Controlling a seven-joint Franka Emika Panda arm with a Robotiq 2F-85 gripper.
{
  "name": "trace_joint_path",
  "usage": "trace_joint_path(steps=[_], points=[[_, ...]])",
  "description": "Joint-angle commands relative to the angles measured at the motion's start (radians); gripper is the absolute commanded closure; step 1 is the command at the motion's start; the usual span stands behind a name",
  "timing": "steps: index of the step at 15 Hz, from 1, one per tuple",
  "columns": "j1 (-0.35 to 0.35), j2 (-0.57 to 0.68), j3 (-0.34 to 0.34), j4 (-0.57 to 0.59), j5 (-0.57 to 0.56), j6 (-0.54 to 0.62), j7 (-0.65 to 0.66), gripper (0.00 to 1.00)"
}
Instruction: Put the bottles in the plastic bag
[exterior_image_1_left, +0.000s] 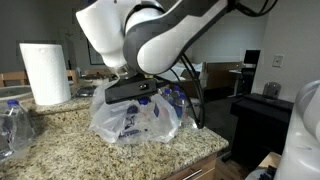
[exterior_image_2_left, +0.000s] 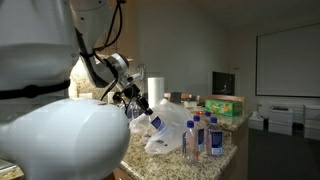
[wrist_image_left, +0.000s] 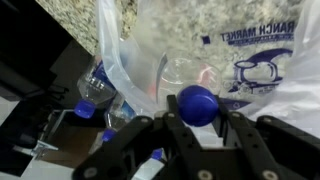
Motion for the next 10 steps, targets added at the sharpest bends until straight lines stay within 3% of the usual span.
trace_joint_path(steps=[1, 5, 9, 10], points=[[-0.003, 0.059, -0.003, 0.001, -0.205, -0.016, 0.141, 0.90], [0.014, 0.143, -0.039, 0.002, -0.348, -0.034, 0.240, 0.90], [0.022, 0.220, -0.077, 0.015, -0.370, -0.044, 0.262, 0.90], [0.023, 0.238, -0.085, 0.021, -0.369, -0.044, 0.261, 0.80]])
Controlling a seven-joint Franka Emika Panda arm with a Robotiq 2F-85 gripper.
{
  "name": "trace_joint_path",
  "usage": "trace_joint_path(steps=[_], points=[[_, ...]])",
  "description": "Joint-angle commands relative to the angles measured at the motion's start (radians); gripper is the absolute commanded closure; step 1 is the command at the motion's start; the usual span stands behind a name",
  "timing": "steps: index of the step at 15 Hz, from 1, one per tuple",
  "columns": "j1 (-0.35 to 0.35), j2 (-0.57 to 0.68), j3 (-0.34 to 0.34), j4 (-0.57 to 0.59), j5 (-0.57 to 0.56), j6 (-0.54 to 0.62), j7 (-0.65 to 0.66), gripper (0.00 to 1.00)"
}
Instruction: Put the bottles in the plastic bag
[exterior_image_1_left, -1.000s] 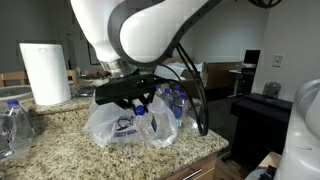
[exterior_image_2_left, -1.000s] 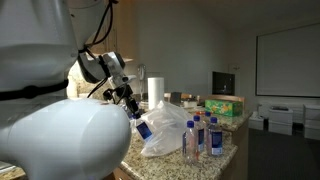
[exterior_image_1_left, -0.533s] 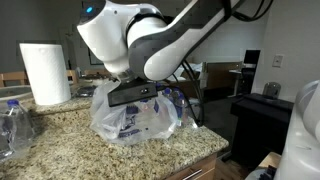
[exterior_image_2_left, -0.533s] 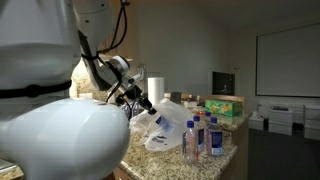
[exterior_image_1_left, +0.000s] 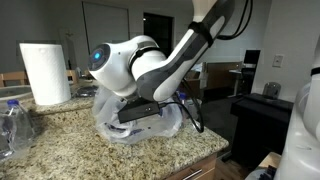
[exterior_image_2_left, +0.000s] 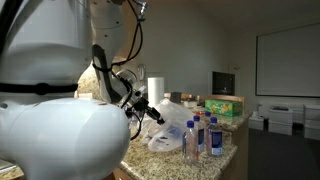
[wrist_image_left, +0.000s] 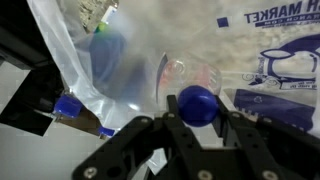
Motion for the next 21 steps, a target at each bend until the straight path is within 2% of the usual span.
trace_joint_path(steps=[1, 3, 8, 12, 17, 21], points=[[0.020, 0.063, -0.030, 0.025, -0.027, -0.031, 0.035, 0.40], [0.023, 0.080, -0.041, 0.038, -0.015, -0.029, 0.026, 0.34], [0.030, 0.054, -0.045, 0.066, 0.053, -0.008, -0.022, 0.01], [0.038, 0.040, -0.043, 0.097, 0.139, 0.002, -0.064, 0.00], [0.028, -0.024, -0.046, 0.085, 0.496, 0.091, -0.367, 0.00], [0.034, -0.120, -0.050, 0.102, 0.801, -0.011, -0.655, 0.00]])
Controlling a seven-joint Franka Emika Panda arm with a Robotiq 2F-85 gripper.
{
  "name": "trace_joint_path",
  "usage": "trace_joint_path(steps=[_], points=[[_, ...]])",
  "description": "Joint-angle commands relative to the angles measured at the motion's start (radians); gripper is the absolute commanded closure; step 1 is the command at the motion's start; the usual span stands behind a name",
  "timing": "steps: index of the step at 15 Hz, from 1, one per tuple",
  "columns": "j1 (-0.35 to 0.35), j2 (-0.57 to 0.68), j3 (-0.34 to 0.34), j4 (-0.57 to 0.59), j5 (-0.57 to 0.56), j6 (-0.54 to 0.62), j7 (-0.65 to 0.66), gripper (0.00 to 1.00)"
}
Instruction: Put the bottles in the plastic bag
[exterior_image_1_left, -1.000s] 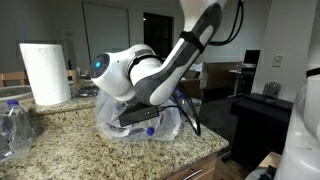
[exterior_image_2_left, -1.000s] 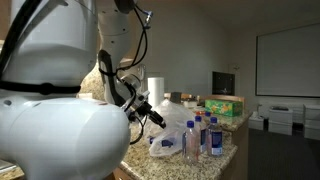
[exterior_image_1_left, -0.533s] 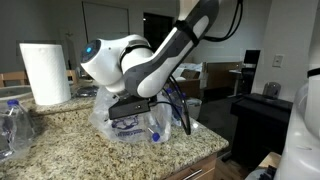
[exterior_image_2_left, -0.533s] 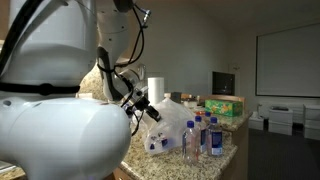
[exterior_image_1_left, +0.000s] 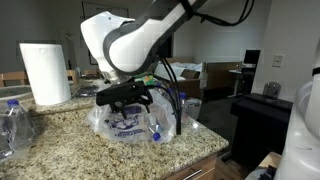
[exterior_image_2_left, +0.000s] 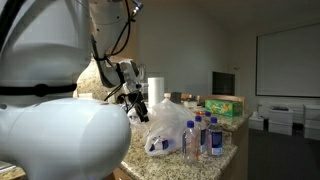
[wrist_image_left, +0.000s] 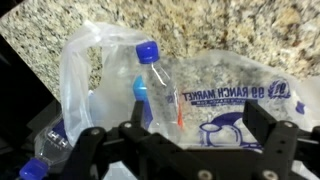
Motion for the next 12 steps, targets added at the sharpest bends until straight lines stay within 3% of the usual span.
trace_joint_path(steps=[1, 7, 12], points=[[0.002, -0.129, -0.012, -0.008, 0.233, -0.098, -0.266, 0.00], [-0.021, -0.240, -0.046, 0.109, 0.364, -0.386, -0.553, 0.00], [-0.055, -0.299, -0.071, 0.118, 0.349, -0.444, -0.697, 0.00]])
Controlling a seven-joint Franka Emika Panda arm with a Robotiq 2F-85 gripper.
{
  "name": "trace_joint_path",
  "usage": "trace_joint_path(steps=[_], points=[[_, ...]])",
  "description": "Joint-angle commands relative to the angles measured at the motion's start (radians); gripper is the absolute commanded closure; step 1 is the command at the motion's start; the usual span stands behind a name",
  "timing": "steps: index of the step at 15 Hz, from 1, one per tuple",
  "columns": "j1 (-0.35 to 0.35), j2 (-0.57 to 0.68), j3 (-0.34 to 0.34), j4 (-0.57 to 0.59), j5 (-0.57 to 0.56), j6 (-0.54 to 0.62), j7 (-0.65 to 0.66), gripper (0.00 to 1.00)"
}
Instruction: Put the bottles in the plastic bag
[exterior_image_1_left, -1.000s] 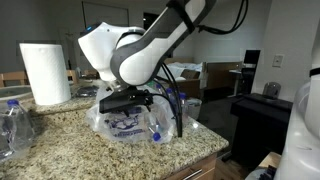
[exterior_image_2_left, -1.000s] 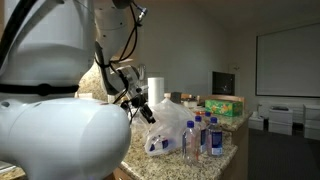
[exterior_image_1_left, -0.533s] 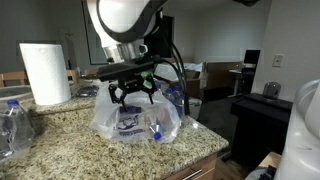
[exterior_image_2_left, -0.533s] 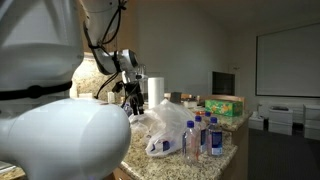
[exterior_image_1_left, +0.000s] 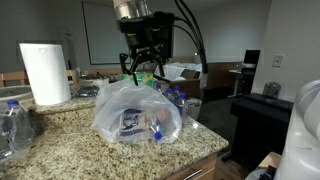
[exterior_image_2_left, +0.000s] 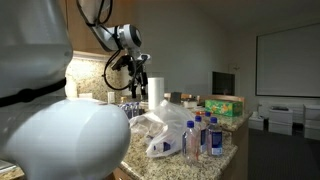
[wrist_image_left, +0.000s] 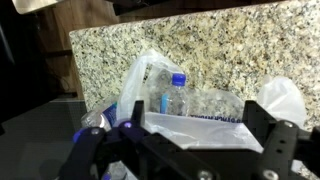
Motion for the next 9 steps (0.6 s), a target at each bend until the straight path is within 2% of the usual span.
trace_joint_path(steps=[1, 5, 9], points=[[-0.038, -0.048, -0.013, -0.013, 0.003, -0.025, -0.123, 0.00], [-0.102, -0.089, -0.075, -0.057, -0.021, 0.048, -0.284, 0.00], [-0.187, -0.155, -0.154, -0.128, -0.043, 0.193, -0.399, 0.00]])
